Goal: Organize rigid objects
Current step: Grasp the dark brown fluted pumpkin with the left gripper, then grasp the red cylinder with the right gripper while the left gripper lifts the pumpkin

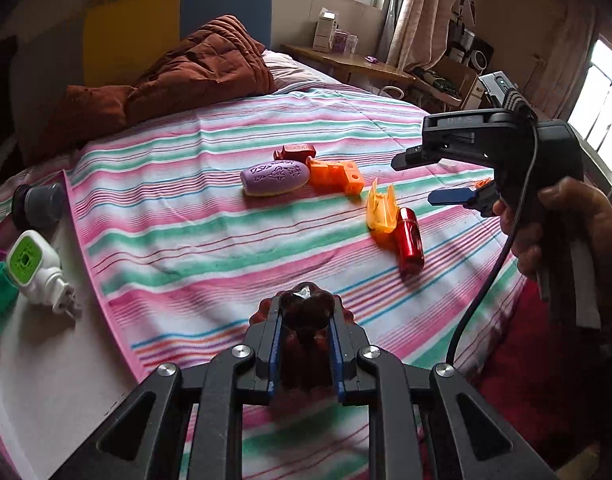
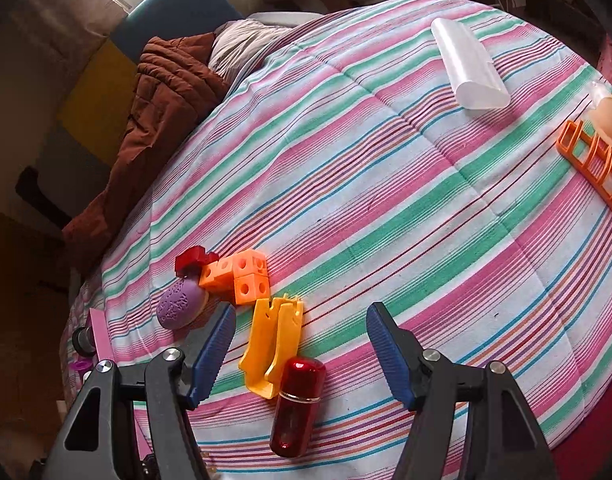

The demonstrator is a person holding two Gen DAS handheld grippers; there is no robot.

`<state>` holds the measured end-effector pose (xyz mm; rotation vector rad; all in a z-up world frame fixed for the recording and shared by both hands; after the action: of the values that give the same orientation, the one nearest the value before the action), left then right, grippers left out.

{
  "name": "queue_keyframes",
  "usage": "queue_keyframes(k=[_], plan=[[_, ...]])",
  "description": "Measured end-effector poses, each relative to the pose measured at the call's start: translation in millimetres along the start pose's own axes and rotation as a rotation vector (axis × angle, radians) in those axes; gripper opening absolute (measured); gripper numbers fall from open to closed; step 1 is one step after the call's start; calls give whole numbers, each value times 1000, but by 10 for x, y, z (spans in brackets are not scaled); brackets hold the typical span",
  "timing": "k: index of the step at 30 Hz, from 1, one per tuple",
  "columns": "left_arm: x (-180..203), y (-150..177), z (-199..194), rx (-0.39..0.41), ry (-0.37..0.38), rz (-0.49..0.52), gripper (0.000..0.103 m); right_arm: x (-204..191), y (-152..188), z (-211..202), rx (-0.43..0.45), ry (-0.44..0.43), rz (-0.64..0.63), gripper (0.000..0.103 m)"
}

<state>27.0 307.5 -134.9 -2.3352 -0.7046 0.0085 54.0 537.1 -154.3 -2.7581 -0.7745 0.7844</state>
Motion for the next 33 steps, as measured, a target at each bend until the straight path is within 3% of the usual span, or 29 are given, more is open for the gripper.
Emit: queue_keyframes(k=[5,9,11,17,19,27,30,33], plan=[[-78,148,-125,6,-9,-16,20,-131,156,101,-76,-32,-40,66],[-79,158,-130,15,-16,-11,20,-129,229,156,-100,22,-79,66],[-74,146,-121,22,-18,-9,20,-127,328,234,-160,29,-99,66],[-82,140,-112,30,-13,-12,20,-515,559,315,-267,-144,-176,66],[-88,139,-109,33,-11,-16,20,-636,591,304,-267,-179,-209,66],[-98,133,-99,36,-8,-26,20,-690,536,256,-220,-149,-258,65],[-106,129,-95,37,-9,-30,20,-812,633,270,-244,-164,-326,52],[-101,129,-92,37,-14,-30,20,-857,750,319,-258,-102,-417,38]])
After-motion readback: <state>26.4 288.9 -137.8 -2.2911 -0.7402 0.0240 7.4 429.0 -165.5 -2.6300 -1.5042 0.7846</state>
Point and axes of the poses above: each gripper's, at about its wrist camera, not at the fingertips, and z roughly the way its jaws point, x to its right, y to its underside, the point moved 10 cm from there along z, roughly the way its jaws point, and after that the axes turned 2 degrees about y, right-handed, at the moved point
